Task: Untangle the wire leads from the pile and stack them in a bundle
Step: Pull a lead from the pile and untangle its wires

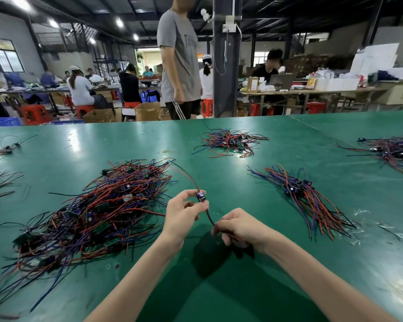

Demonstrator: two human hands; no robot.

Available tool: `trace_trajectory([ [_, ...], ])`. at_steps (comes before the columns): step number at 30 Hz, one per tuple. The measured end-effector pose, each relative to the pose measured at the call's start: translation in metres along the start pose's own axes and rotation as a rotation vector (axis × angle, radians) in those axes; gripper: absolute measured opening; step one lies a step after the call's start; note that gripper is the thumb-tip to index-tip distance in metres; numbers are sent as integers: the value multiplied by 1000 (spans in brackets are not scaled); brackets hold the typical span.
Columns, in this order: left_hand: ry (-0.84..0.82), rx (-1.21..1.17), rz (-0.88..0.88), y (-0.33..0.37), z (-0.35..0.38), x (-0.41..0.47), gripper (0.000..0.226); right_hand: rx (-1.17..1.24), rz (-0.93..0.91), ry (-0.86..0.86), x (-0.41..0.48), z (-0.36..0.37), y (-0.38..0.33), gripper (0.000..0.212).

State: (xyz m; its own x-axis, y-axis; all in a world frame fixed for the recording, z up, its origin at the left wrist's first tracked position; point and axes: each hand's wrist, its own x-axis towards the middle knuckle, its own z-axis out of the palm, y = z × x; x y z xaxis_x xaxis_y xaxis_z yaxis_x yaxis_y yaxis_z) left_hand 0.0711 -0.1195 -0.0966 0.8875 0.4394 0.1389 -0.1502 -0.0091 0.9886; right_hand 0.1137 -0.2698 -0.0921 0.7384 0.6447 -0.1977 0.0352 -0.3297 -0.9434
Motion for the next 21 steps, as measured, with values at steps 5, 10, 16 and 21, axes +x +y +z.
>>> trace_trajectory([
  [5,102,-23,-24,0,-13,7,22,-26,12,-80,0,2,-2,25],
  [10,62,-60,-31,4,-6,3,21,-43,50,-48,0,-1,0,29],
  [16,118,-97,-49,5,-9,6,22,-24,15,-83,0,-2,-1,22],
  [21,217,-84,-75,-1,-22,16,22,-67,13,-215,-4,5,-3,25],
])
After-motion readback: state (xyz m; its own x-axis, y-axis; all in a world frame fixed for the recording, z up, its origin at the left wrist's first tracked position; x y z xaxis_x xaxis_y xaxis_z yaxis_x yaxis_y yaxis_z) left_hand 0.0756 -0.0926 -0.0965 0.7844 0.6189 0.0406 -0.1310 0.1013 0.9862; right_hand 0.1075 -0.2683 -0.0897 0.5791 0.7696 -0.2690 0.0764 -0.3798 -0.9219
